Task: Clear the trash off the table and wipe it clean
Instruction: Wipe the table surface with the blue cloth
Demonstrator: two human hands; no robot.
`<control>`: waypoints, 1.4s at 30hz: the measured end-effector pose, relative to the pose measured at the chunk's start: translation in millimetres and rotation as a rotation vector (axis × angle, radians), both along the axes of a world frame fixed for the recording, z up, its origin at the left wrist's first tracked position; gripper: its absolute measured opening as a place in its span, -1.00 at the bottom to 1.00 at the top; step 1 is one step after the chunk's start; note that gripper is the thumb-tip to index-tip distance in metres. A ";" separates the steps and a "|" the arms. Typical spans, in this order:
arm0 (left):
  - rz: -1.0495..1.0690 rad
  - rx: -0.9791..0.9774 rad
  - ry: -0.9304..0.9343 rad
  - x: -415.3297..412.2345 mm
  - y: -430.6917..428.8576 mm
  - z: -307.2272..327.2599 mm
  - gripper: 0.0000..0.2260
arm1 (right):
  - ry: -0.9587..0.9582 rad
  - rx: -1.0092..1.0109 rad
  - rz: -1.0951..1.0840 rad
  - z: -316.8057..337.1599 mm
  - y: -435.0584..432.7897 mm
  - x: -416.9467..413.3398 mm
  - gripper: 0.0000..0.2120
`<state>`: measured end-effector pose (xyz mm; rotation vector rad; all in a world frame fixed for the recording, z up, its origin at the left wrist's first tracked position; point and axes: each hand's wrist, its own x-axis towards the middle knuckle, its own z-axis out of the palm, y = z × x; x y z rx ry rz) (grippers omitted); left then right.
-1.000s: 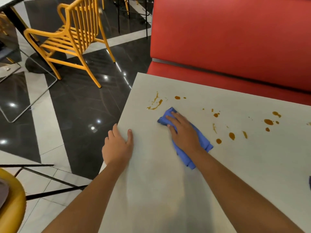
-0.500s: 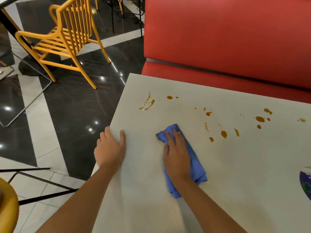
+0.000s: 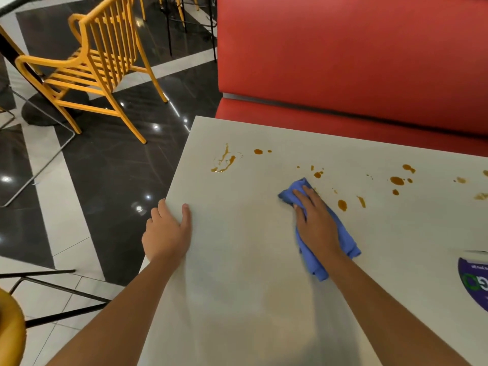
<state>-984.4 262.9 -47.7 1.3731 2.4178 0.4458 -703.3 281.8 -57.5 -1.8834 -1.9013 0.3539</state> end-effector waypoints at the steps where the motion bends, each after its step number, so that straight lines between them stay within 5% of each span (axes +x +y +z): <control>1: 0.001 0.000 0.001 0.2 0.2 -0.1 -0.45 | -0.014 0.010 -0.024 -1.0 -7.5 0.6 -0.64; 7: 0.005 0.004 0.018 0.8 1.7 -2.6 -0.45 | -0.140 0.046 -0.202 -4.4 -39.5 -36.5 -0.57; 12: 0.012 0.016 0.018 1.4 1.1 -2.5 -0.46 | -0.235 0.086 -0.022 -2.5 -28.2 -74.6 -0.60; 14: 0.009 0.015 0.021 1.3 1.2 -2.2 -0.46 | -0.196 0.085 0.069 -1.0 -16.9 -73.6 -0.72; 19: 0.006 0.005 0.024 -0.7 1.5 -3.8 -0.44 | 0.056 0.011 0.183 -0.3 7.5 -24.2 -0.64; 28: -0.001 0.000 0.033 -3.1 2.0 -6.2 -0.41 | 0.101 -0.025 -0.091 1.3 -9.2 65.0 -0.63; 35: 0.000 0.002 0.069 -0.7 3.2 -6.9 -0.42 | -0.063 0.036 -0.322 -0.9 -45.9 23.2 -0.64; 38: 0.005 -0.017 0.093 -0.1 3.1 -8.0 -0.42 | 0.025 0.020 -0.232 -1.1 -50.1 -1.6 -0.62; 42: 0.010 -0.060 0.171 3.3 3.8 -6.3 -0.42 | -0.094 0.072 0.018 -1.9 -37.7 -1.9 -0.70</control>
